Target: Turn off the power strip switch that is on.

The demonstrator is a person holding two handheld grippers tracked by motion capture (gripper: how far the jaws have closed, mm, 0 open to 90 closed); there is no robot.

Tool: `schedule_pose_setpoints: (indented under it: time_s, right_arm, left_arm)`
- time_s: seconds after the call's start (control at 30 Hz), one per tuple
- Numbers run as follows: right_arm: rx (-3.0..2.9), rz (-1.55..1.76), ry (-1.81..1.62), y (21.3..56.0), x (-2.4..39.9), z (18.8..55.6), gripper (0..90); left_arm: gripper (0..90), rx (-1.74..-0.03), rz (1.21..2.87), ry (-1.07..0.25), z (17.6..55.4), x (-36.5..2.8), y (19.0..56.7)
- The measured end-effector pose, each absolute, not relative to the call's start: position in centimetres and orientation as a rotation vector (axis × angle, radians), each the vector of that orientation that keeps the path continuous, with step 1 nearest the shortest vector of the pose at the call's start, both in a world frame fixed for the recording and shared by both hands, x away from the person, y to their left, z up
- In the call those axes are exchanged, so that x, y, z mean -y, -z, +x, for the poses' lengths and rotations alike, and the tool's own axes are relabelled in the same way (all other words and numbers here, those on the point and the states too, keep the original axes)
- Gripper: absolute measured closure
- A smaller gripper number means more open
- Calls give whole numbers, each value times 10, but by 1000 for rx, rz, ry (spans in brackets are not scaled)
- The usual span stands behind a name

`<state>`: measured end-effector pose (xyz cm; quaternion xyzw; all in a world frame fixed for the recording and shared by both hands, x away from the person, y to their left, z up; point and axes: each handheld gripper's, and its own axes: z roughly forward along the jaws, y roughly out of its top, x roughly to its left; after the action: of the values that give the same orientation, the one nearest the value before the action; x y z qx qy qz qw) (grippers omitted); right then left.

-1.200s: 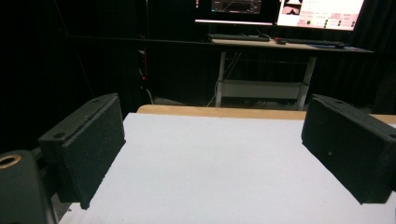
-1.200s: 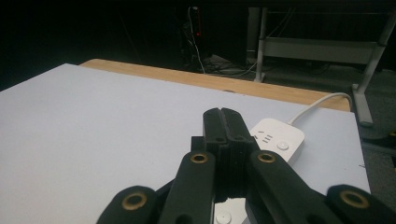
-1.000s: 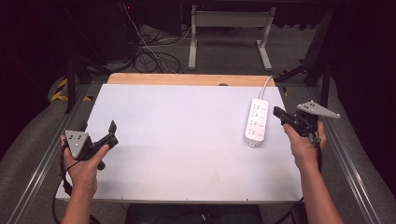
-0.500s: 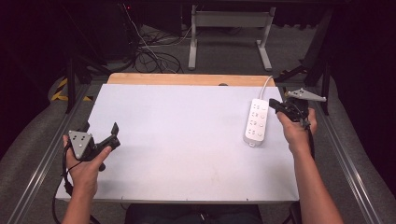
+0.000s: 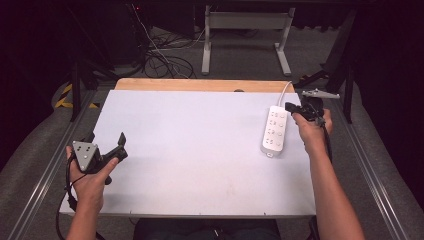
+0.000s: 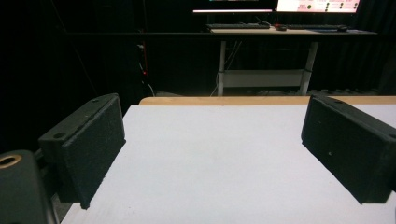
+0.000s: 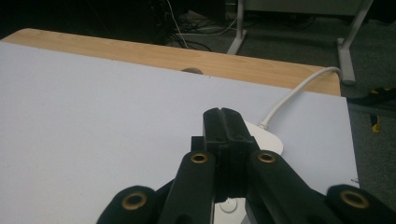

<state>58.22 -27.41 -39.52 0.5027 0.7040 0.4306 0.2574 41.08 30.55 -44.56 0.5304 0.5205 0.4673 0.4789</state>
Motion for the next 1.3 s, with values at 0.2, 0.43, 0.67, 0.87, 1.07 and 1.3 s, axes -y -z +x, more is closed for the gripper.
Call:
schedule_pose_setpoints:
  time_s: [0.2, 0.43, 0.67, 0.87, 1.07, 1.3]
  right_arm:
    - [-1937, 1408, -1120, 406, 273, 597, 900]
    - [-1961, 1461, -1019, 423, 275, 617, 900]
    - [-1998, 1488, -920, 442, 274, 632, 900]
    - [-2011, 1486, -881, 447, 274, 634, 900]
    - [-2007, 1496, -874, 451, 275, 637, 900]
    - [-1997, 1488, -850, 454, 270, 637, 900]
  left_arm:
    - [68, -1268, 1303, -1148, 410, -305, 445]
    - [72, -1265, 1302, -1145, 409, -305, 445]
    - [71, -1261, 1306, -1144, 409, -305, 445]
    - [69, -1265, 1300, -1146, 408, -306, 445]
    - [68, -1265, 1301, -1145, 408, -305, 444]
    - [68, -1254, 1304, -1143, 408, -306, 444]
